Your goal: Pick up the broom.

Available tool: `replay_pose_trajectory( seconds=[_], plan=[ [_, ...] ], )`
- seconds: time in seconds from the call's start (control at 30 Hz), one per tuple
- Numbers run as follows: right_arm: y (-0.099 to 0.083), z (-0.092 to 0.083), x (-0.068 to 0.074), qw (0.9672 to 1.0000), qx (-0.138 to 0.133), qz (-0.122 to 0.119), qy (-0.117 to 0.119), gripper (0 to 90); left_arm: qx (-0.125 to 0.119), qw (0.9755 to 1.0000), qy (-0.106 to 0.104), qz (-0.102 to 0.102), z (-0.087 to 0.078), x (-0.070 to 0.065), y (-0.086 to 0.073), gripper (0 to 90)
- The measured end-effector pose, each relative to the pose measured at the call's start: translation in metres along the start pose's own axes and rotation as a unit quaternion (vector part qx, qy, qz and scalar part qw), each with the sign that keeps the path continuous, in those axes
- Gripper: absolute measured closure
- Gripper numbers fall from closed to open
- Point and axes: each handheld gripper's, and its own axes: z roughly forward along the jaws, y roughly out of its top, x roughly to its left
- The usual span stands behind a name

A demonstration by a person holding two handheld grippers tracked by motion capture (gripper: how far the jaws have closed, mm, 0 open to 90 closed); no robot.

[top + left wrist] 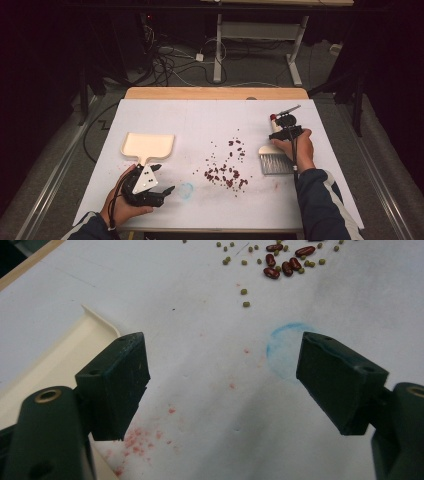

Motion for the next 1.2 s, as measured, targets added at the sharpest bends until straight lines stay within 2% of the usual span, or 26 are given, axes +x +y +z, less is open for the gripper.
replay_pose_trajectory(
  seconds=[0.17, 0.23, 0.47, 0.5, 0.57, 0.67, 0.73, 0.83, 0.97, 1.07, 1.13, 1.2],
  plan=[
    [0.003, 0.000, -0.002, 0.9997, 0.010, 0.014, 0.018, 57.7, 0.001, 0.9999, 0.003, 0.011, 0.001, -0.002, 0.002, 20.2],
    [0.003, 0.000, -0.003, 0.9997, 0.008, 0.012, 0.022, 64.8, 0.003, 1.0000, -0.003, 0.009, 0.002, -0.003, 0.002, 20.2],
    [0.004, 0.000, -0.003, 0.9998, 0.006, 0.004, 0.021, 66.6, 0.005, 0.9999, -0.006, 0.007, 0.003, -0.002, 0.002, 20.2],
    [0.003, 0.000, -0.004, 0.9997, 0.002, 0.005, 0.025, 70.4, 0.005, 0.9999, -0.006, 0.006, 0.003, -0.002, 0.002, 20.2],
    [0.002, 0.000, -0.004, 0.9997, -0.003, -0.004, 0.023, 71.1, 0.005, 1.0000, -0.006, 0.006, 0.003, -0.002, 0.002, 20.2],
    [0.001, -0.001, -0.003, 0.9997, -0.010, -0.005, 0.022, 71.1, 0.006, 0.9999, -0.006, 0.006, 0.003, -0.002, 0.001, 20.2],
    [-0.003, -0.004, -0.006, 0.9990, -0.029, 0.001, 0.033, 71.2, 0.008, 0.9999, -0.006, 0.005, 0.003, -0.002, 0.001, 20.2],
    [-0.007, -0.012, -0.008, 0.9979, -0.055, 0.001, 0.035, 71.2, 0.009, 1.0000, -0.004, 0.003, 0.003, -0.002, 0.001, 20.2],
    [-0.017, -0.032, -0.011, 0.9922, -0.117, 0.003, 0.044, 71.3, 0.009, 1.0000, -0.002, 0.000, 0.002, -0.002, 0.001, 20.2],
    [-0.027, -0.049, -0.014, 0.9850, -0.164, 0.005, 0.052, 71.3, 0.010, 1.0000, -0.001, -0.002, 0.003, -0.002, 0.001, 20.2],
    [-0.033, -0.060, -0.014, 0.9786, -0.197, -0.001, 0.060, 71.3, 0.010, 0.9999, 0.000, -0.003, 0.003, -0.002, 0.001, 20.2],
    [-0.039, -0.069, -0.011, 0.9743, -0.219, -0.008, 0.054, 71.3, 0.011, 0.9999, 0.000, -0.003, 0.003, -0.002, 0.001, 20.3]
  ],
)
